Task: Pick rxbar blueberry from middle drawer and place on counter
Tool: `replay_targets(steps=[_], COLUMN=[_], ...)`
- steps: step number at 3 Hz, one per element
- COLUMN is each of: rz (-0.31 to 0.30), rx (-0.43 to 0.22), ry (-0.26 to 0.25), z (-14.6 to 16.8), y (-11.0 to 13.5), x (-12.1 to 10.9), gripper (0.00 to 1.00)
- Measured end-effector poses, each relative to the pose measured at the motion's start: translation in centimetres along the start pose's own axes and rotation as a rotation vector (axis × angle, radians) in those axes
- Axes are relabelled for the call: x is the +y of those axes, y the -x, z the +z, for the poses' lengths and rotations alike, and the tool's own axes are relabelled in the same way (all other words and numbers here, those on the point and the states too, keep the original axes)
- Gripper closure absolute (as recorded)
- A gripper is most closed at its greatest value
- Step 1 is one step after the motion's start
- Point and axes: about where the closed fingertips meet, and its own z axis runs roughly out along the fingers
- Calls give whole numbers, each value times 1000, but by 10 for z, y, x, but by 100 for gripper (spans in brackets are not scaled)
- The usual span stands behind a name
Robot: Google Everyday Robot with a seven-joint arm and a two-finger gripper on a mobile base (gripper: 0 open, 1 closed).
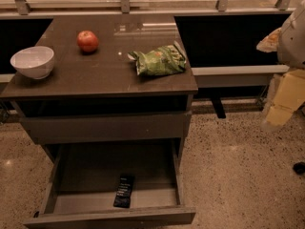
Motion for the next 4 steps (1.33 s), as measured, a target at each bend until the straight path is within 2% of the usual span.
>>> replay_targets(steps=[1,2,3,4], rz=[0,-125,-219,-291], rx=[0,-19,-21,-7], ry=[0,48,48,95], z=[0,26,28,51], y=[0,16,17,33], x=[0,6,8,3], gripper=[0,0,0,0])
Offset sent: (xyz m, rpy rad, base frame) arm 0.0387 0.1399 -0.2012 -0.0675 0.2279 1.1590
